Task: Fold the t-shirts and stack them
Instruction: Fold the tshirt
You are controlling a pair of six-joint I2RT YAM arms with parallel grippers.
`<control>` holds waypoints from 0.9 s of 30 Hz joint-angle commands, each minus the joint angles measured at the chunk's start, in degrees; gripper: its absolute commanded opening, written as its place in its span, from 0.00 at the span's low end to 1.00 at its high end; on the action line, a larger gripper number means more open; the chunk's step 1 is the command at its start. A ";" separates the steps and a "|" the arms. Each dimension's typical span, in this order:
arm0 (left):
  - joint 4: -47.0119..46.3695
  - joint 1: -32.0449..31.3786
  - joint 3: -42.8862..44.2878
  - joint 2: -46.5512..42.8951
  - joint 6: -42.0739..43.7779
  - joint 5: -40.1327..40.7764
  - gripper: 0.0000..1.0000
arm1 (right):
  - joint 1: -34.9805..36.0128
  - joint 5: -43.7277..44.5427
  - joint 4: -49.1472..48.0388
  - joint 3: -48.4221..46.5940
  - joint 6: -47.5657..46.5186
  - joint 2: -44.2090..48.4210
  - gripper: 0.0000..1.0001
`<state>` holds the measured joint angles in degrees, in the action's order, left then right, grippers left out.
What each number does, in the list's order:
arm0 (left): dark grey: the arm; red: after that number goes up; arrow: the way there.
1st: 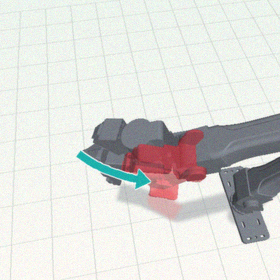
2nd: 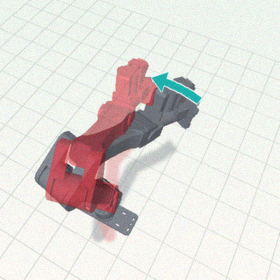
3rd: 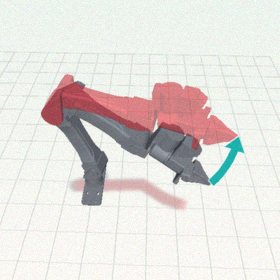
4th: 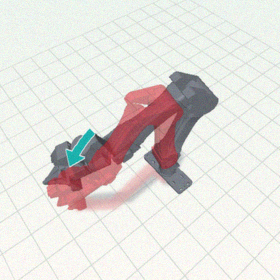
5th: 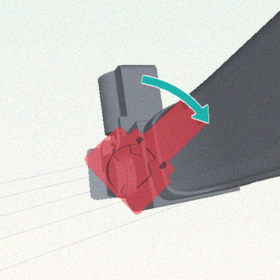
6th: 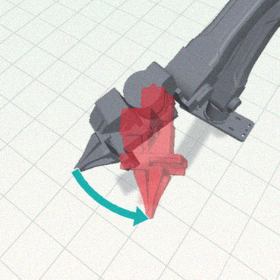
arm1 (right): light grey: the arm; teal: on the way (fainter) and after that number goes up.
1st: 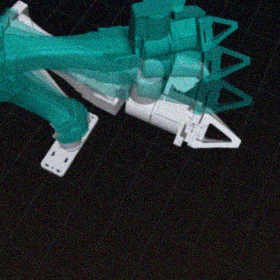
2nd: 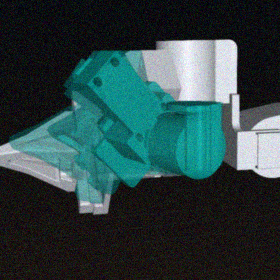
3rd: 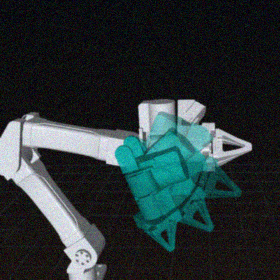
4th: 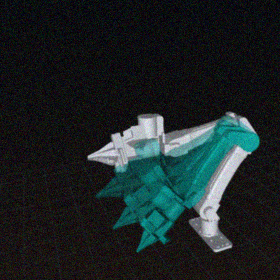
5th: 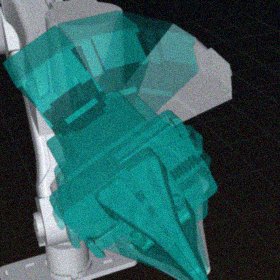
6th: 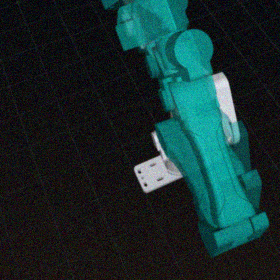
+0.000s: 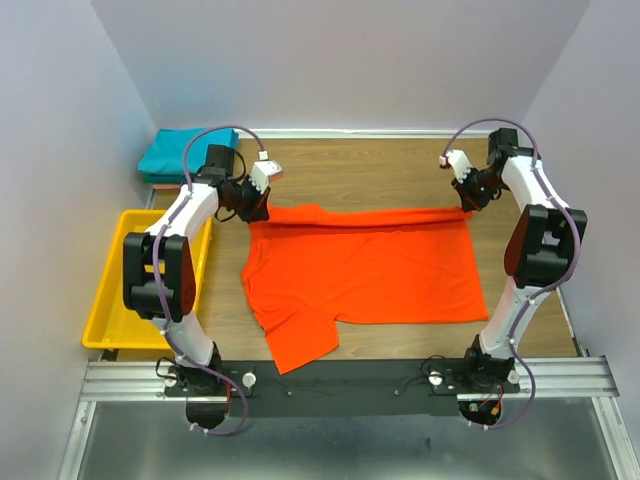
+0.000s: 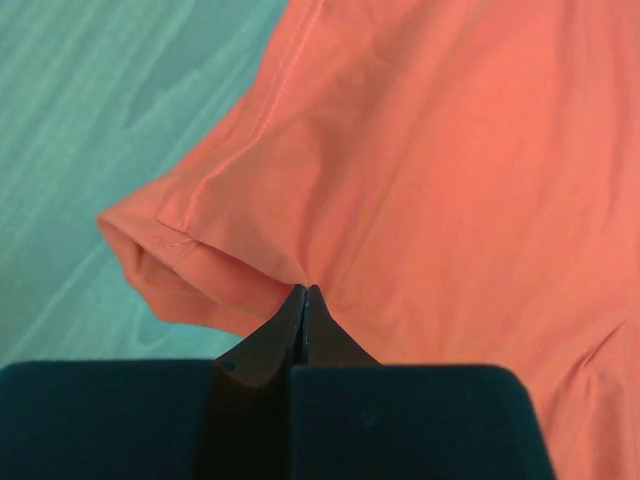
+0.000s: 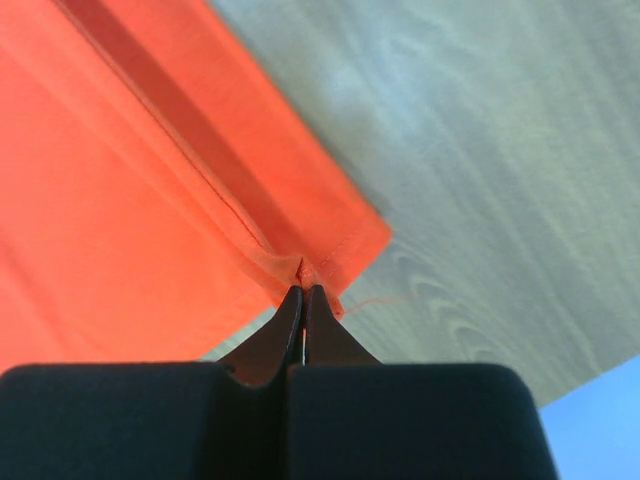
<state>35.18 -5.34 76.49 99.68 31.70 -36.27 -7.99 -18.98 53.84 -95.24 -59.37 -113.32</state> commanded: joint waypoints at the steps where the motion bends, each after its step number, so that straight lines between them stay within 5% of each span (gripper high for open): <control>1: -2.22 -0.63 -4.23 -3.26 0.29 1.11 0.00 | -0.54 -0.70 0.74 3.39 -1.62 2.14 0.00; 11: -6.79 -2.74 -11.18 -0.63 -0.94 5.86 0.02 | -0.45 0.87 0.73 9.63 -1.80 1.96 0.02; 13: -4.16 -2.74 -10.40 -0.54 1.07 5.25 0.10 | -0.45 1.84 1.44 10.43 -2.41 3.01 0.18; 15: -0.65 -2.65 -8.91 -1.85 4.13 4.20 0.28 | -0.45 2.02 2.84 10.34 -3.11 3.89 0.32; 17: 2.77 -2.48 -7.33 -2.73 7.74 2.80 0.43 | -0.45 1.50 3.98 9.64 -3.12 5.29 0.38; 19: 6.73 -1.96 -3.99 -2.82 10.03 1.56 0.45 | -0.45 0.71 5.74 6.76 -1.46 5.65 0.46; 27: 6.84 -0.63 11.38 7.61 2.06 -1.00 0.47 | -0.45 -4.74 13.55 -5.65 6.28 -2.42 0.43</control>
<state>41.74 -6.59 83.33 101.58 37.60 -35.22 -7.99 -19.88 61.41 -96.25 -57.56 -111.61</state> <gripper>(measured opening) 0.464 0.461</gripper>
